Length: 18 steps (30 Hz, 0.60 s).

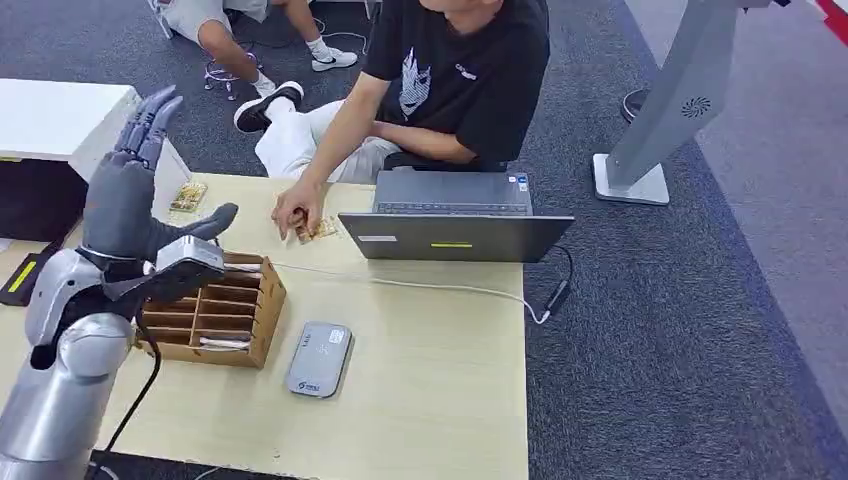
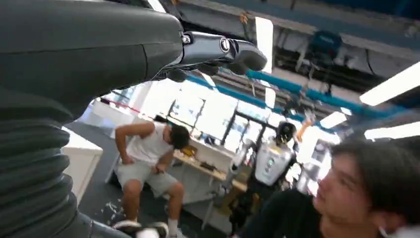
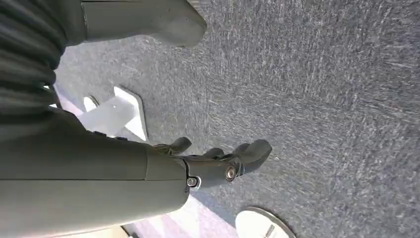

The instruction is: Pass the card to the sensor for recognition and then transmit it.

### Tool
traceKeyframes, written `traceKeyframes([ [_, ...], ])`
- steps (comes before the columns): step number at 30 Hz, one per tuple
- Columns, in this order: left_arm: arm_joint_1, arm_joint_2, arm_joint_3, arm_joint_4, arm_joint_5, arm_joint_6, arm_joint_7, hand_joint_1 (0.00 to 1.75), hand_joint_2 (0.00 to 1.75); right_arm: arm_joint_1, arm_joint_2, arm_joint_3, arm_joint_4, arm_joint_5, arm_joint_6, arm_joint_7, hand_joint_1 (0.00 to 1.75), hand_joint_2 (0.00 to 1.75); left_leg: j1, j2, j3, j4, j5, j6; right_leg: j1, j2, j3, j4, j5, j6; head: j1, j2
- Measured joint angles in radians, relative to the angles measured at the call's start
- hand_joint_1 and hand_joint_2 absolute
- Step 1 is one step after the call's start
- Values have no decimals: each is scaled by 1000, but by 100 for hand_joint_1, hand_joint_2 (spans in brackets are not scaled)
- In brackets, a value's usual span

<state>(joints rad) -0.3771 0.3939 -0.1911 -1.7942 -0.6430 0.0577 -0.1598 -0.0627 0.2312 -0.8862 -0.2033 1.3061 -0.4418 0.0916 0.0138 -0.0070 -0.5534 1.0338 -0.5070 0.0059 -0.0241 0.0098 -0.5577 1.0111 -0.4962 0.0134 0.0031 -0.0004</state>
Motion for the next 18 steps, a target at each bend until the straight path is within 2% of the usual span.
traceKeyframes([
  [1, 2, 35, -3, -16, 29, -62, 7, 0, 175, 1, 0, -6, 0, -8, -2, 0, 0, 175, 0, 1, 0, 0, 0, 0, 0, 1, -1, 0, 0, 0, 0, 0],
  [3, 7, 96, -5, -43, 60, -109, 13, 0, 175, 5, 0, -15, 0, -16, -4, 0, 0, 175, 0, 1, 0, 0, 0, 0, 0, 2, -1, 1, 0, 0, 0, 0],
  [7, 66, 215, 0, -116, 57, -137, 26, 0, 175, 7, 1, -29, 0, -24, -7, 0, 0, 175, 0, 1, -1, -1, 0, 0, 0, 2, -1, 2, -1, -1, 0, 0],
  [10, 146, 310, 26, -181, -11, -138, 71, 0, 175, 11, 2, -39, 0, -28, -8, 3, 0, 175, 0, 2, -1, -1, 0, -1, 0, 2, -2, 2, -1, -1, 0, 0],
  [15, 260, 392, 71, -255, -230, -103, 148, 0, 175, 12, 9, -53, 0, -37, -10, 9, 0, 175, 0, 1, -1, -1, 0, -1, 0, 0, -2, 1, -1, -1, 0, 0],
  [18, 288, 430, 71, -274, -256, -120, 165, 0, 175, 12, 10, -58, 0, -34, -10, 9, 0, 175, 0, 1, -1, -1, 0, -1, 0, 0, -2, 1, -1, -1, 0, 0],
])
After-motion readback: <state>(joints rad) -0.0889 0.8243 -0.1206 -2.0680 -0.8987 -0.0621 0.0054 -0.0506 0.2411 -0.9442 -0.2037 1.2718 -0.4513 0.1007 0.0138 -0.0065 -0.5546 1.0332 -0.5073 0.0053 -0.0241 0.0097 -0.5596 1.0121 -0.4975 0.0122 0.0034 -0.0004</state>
